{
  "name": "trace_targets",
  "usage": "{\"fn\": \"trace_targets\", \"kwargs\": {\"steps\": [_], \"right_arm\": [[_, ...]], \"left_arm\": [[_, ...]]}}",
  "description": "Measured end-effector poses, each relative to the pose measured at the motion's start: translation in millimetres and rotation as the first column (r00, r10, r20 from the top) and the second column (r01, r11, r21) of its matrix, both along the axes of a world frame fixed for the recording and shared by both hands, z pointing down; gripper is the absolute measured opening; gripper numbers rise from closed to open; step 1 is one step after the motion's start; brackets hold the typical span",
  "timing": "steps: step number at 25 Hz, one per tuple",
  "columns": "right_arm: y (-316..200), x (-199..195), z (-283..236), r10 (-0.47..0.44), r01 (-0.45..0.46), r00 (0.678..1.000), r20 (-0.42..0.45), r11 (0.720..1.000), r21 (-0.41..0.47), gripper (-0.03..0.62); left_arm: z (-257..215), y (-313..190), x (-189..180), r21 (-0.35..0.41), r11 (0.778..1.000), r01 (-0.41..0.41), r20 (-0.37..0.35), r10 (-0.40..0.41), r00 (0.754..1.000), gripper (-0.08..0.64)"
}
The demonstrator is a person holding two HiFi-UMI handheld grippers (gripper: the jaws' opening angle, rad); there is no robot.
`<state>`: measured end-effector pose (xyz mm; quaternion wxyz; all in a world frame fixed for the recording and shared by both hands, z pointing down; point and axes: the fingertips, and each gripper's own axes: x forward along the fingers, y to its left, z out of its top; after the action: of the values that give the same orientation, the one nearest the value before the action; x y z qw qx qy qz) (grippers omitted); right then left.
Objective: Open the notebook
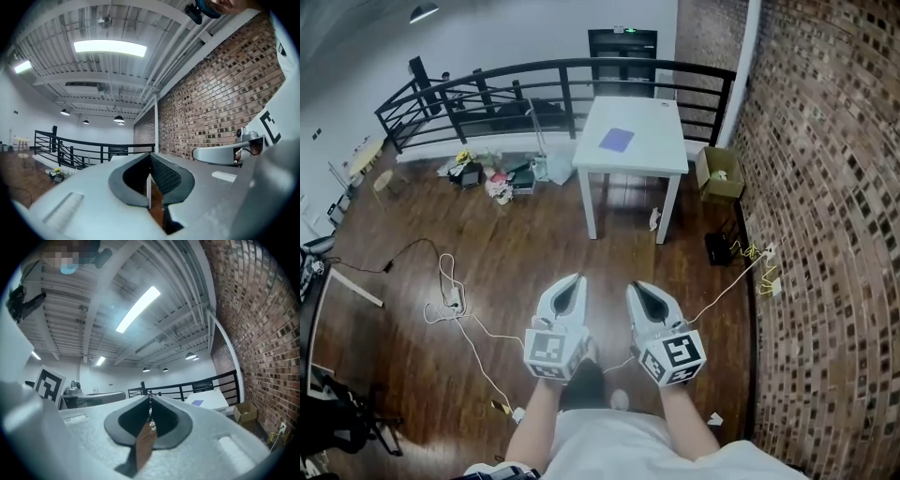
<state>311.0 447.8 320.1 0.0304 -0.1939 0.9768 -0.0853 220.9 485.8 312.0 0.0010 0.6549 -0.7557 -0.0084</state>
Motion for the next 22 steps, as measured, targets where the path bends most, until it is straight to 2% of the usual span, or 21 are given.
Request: {"fn": "trace_targets", "kwargs": {"steps": [7, 14, 17, 22], "right_arm": [[-77.9, -61.8, 16.0, 0.025, -0.025, 0.999, -0.038, 1.0, 0.013, 0.0], [-191.2, -162.6, -4.4, 0.063, -0.059, 0.996, -0.057, 0.996, 0.072, 0.0], [-226.8, -208.7, -5.8, 0.08, -0.074, 0.994, -0.068, 0.993, 0.09, 0.0], [-273.3, -256.3, 11.8, 0.09, -0.083, 0.99, -0.107, 0.994, 0.07, 0.0]], "left_arm": [[20.7, -88.5, -66.8, 0.009, 0.999, -0.033, -0.038, 0.033, 0.999, 0.014], [11.9, -198.8, -169.7, 0.013, 0.998, -0.058, 0.002, 0.058, 0.998, 0.014], [13.1, -232.3, -215.9, 0.018, 0.997, -0.074, -0.012, 0.074, 0.997, 0.014], [26.2, -286.3, -267.9, 0.007, 0.996, -0.086, -0.03, 0.086, 0.996, 0.014]]}}
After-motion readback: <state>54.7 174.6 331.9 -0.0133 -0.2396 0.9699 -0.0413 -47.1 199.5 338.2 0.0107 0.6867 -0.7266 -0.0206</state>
